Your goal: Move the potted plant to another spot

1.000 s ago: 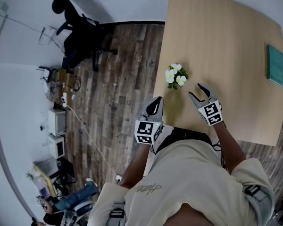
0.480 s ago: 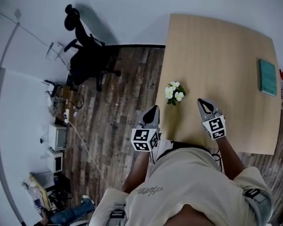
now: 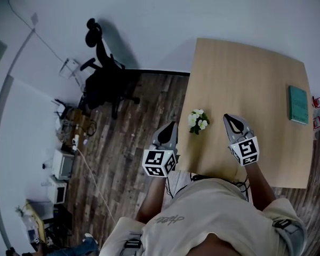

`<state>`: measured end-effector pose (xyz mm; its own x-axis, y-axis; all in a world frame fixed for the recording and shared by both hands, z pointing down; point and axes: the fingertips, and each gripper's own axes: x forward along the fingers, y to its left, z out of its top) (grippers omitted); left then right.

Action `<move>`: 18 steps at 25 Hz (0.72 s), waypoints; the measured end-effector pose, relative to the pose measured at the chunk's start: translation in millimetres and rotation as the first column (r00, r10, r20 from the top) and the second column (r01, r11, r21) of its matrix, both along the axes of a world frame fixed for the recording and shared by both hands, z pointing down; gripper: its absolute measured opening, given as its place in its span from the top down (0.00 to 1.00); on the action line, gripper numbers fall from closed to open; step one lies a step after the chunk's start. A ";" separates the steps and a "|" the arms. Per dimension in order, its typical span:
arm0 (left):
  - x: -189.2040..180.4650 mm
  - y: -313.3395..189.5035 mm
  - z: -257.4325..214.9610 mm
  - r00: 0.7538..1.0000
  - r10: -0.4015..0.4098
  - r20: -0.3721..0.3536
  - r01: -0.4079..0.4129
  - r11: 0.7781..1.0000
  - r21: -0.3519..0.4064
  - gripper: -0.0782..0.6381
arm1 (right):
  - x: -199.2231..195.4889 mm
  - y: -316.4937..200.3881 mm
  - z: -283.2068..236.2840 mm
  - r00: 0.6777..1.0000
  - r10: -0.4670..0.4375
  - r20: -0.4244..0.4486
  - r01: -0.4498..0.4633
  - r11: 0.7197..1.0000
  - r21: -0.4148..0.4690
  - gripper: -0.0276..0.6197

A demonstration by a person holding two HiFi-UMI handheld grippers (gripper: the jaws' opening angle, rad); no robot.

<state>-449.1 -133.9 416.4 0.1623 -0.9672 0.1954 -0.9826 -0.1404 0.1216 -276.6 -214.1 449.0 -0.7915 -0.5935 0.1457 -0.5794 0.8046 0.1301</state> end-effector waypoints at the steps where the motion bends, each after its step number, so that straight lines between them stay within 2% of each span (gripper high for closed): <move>1: 1.1 1.4 -2.9 1.000 0.004 0.013 -0.005 1.000 0.004 0.87 | -2.2 -1.9 -7.7 1.000 -0.004 0.007 0.004 1.000 0.019 0.95; 11: 4.6 0.6 -35.3 0.998 0.030 0.064 -0.034 0.997 0.064 0.87 | -8.5 2.8 -84.6 0.995 -0.031 0.094 0.017 0.989 0.145 0.95; 18: 3.3 -6.5 -64.9 0.995 0.032 0.099 -0.044 0.991 0.123 0.87 | -9.3 6.6 -118.2 0.990 -0.048 0.135 0.029 0.990 0.137 0.95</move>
